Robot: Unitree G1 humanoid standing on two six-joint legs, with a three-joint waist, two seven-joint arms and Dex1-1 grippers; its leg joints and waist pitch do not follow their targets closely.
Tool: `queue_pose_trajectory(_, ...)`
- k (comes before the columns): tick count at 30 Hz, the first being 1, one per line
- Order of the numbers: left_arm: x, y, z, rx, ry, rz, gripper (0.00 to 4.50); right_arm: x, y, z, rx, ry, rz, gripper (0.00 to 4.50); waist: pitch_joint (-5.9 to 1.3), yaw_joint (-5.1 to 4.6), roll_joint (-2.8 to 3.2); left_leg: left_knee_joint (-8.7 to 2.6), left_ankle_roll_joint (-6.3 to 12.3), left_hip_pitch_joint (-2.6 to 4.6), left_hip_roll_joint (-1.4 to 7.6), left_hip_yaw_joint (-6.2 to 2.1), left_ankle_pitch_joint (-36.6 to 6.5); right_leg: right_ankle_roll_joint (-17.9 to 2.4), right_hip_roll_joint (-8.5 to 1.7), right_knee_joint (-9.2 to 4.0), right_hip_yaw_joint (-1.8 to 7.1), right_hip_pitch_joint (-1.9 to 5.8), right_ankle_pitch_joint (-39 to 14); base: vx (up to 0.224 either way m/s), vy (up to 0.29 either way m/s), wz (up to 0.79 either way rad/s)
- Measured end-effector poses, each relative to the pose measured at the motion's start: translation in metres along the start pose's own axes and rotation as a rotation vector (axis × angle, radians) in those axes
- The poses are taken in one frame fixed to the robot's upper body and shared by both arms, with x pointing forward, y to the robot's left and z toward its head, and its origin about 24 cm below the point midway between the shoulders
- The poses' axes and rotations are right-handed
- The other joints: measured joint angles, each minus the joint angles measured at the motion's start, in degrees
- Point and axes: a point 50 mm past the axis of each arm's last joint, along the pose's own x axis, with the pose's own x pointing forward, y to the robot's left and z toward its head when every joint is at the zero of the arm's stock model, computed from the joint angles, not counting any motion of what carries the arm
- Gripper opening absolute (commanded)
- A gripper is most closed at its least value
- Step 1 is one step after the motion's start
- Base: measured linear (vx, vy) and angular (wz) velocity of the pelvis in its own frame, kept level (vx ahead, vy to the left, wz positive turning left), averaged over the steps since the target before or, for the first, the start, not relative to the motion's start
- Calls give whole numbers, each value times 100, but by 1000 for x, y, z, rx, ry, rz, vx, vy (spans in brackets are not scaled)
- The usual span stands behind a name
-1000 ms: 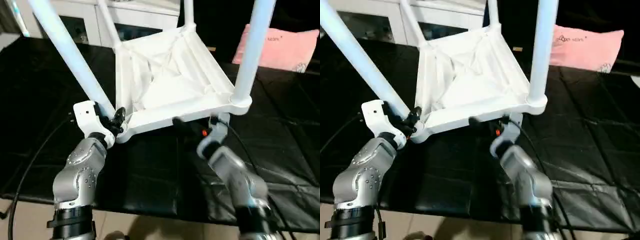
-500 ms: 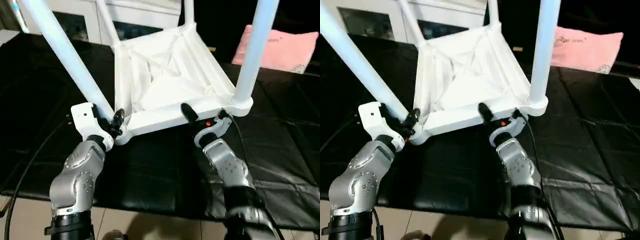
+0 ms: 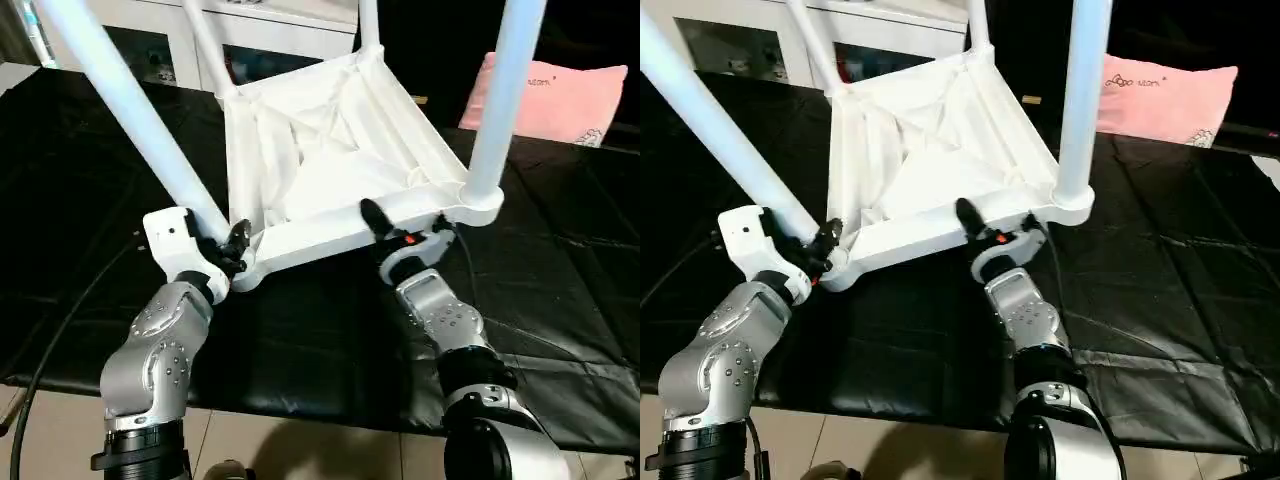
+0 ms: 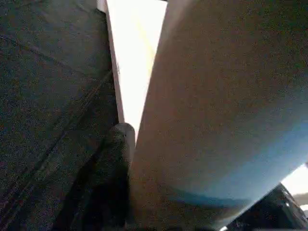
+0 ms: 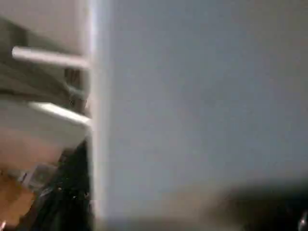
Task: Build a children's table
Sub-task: Flip table
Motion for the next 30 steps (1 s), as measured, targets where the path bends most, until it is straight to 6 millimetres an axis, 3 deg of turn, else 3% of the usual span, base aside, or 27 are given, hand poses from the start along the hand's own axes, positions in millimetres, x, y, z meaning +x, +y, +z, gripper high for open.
queue_pose_trajectory(2, 0, 0, 0, -1, -1, -1, 224, 1, 3, -2, -6, 14, 33, 377, 0, 2, 0, 0, 1, -3, 0, 0, 0, 0, 0, 0, 1, -2, 0, 0, 0, 0)
queue_pose_trajectory(6, 1, -1, 1, -8, -6, -3, 224, 1, 8, -1, 23, 23, 82, 383, 0, 4, 0, 0, 3, -4, 1, 0, 3, 0, 0, 1, -1, -4, 1, 0, 0, 0)
queue_pose_trajectory(8, 1, -2, 1, -8, -5, -6, 224, 0, 7, 0, 42, 12, 82, 422, 1, 7, 1, 0, 3, -5, 1, 0, 3, -1, -1, 1, -1, -4, 1, 0, 0, 0)
queue_pose_trajectory(15, 2, -3, 2, -6, -1, -11, 224, 6, 8, 4, 84, -20, 76, 421, 6, 1, 9, -2, 0, -5, 3, 0, 5, -3, 2, 2, -1, -8, 3, 0, 0, 0)
queue_pose_trajectory(19, 2, -3, 3, -4, 1, -12, 224, 8, 7, 3, 88, -17, 61, 367, 8, -3, 12, -2, 0, -6, 3, 0, 5, -3, 2, 2, 0, -9, 4, 0, 0, 0)
queue_pose_trajectory(30, 5, -4, 4, -1, 2, -14, 224, 12, 5, -2, 79, -1, 22, 276, 10, -5, 15, -3, -2, -7, 4, 0, 7, -6, 3, 3, 0, -12, 5, 0, 0, 0)
